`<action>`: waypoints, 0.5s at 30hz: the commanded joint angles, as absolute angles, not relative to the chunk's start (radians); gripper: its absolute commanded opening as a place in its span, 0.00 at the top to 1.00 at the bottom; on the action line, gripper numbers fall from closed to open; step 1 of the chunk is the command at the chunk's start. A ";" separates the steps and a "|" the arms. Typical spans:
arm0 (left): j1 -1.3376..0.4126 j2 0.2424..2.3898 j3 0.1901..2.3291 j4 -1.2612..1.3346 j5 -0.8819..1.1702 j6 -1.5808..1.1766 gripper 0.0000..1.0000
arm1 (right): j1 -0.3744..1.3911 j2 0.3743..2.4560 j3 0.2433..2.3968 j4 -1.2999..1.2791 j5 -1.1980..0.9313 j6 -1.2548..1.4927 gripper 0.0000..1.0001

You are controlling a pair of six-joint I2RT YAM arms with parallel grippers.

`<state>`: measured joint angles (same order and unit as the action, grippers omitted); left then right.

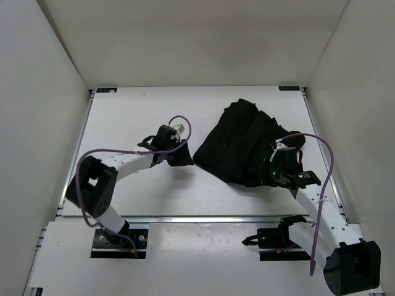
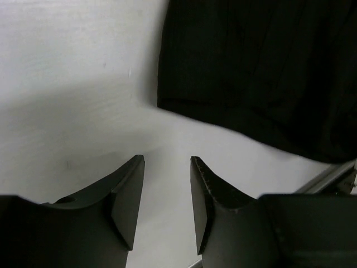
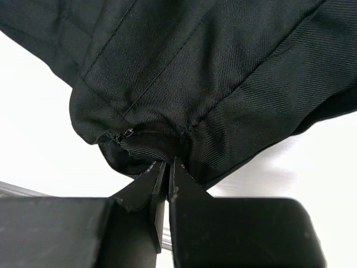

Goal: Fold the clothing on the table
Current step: Flatten the skirt out

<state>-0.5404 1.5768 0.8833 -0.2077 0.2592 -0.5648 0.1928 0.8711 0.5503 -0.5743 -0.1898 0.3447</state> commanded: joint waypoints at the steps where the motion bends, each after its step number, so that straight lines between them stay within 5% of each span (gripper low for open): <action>1: -0.552 1.653 0.986 -0.130 0.195 -0.647 0.50 | 0.192 0.842 0.554 -0.535 -0.219 0.348 1.00; 13: -0.606 1.919 1.221 -0.301 0.097 -0.722 0.53 | 0.195 0.812 0.537 -0.518 -0.245 0.339 1.00; 14: -0.601 1.924 1.213 -0.295 0.092 -0.718 0.61 | 0.198 0.810 0.532 -0.517 -0.241 0.345 1.00; 15: -0.601 1.924 1.206 -0.281 0.094 -0.729 0.81 | 0.202 0.804 0.538 -0.520 -0.239 0.342 1.00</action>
<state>-0.5919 1.9331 1.1873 -0.2348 0.1406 -0.7238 0.1905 0.8276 0.5404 -0.5594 -0.2279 0.3416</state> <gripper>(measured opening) 0.293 0.009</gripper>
